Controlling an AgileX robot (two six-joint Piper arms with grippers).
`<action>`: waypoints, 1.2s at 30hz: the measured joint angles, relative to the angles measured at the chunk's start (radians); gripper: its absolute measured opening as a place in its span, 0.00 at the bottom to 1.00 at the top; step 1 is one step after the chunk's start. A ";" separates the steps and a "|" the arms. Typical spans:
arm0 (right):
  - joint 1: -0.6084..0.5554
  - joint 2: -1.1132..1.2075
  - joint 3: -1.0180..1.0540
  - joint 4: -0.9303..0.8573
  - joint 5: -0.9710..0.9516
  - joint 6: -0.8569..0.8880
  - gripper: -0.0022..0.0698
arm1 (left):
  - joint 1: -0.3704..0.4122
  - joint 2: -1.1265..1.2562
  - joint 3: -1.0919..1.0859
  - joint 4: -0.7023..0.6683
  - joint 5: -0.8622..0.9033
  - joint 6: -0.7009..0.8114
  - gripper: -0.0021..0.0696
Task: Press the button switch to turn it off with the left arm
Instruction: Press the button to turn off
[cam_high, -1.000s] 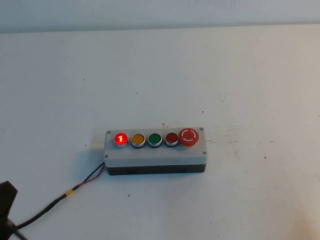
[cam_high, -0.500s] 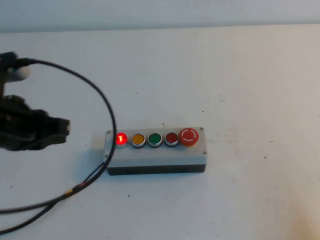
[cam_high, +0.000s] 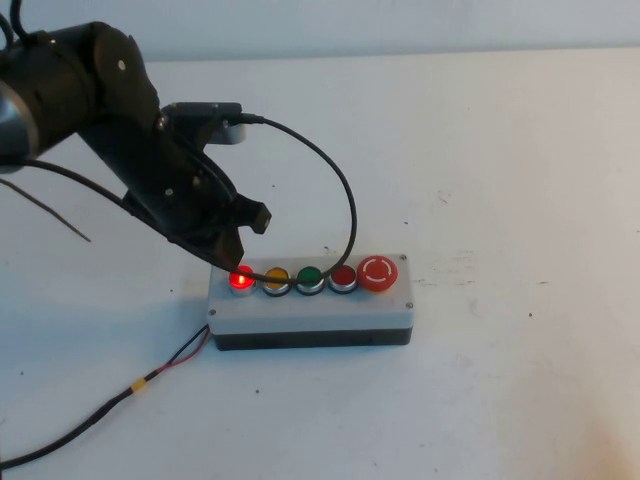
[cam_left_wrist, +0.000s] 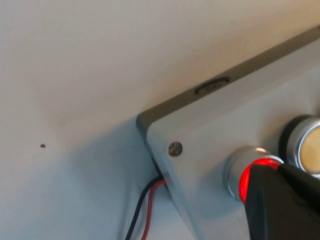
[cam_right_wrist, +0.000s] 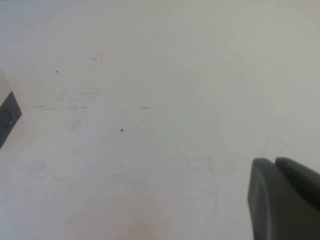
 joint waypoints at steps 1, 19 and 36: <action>0.000 0.000 0.000 0.000 0.000 0.000 0.01 | -0.005 0.011 -0.010 0.002 0.000 0.000 0.02; 0.000 0.000 0.000 0.000 0.000 0.000 0.01 | -0.008 0.058 -0.037 0.016 -0.006 0.007 0.02; 0.000 0.000 0.000 0.000 0.000 0.000 0.01 | -0.008 0.018 -0.037 0.031 0.071 0.008 0.02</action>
